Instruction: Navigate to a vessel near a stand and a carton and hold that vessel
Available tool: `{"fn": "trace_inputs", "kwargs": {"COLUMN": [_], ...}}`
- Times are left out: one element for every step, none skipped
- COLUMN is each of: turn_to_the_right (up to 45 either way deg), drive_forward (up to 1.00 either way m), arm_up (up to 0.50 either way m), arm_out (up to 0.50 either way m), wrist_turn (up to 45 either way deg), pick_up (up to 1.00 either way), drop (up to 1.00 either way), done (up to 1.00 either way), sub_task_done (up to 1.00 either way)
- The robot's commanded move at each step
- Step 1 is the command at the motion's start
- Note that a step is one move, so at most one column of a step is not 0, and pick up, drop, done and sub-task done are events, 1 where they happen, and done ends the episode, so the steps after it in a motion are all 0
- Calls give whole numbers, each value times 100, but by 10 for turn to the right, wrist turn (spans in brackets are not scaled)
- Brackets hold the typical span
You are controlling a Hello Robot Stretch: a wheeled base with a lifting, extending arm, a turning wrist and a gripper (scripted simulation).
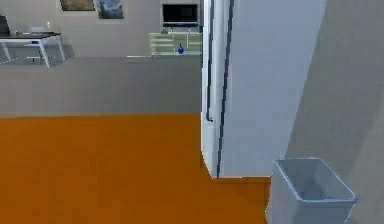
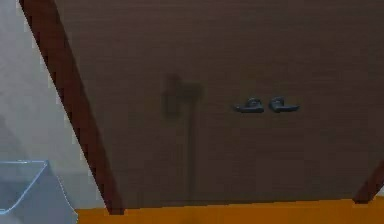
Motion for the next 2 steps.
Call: {"fn": "trace_inputs", "kwargs": {"turn_to_the_right": [450, 0], "drive_forward": [0, 10], "arm_up": [0, 0], "arm_out": [0, 0], "wrist_turn": [0, 0], "pick_up": [0, 0], "drop": [0, 0], "done": [0, 0], "sub_task_done": [0, 0]}}
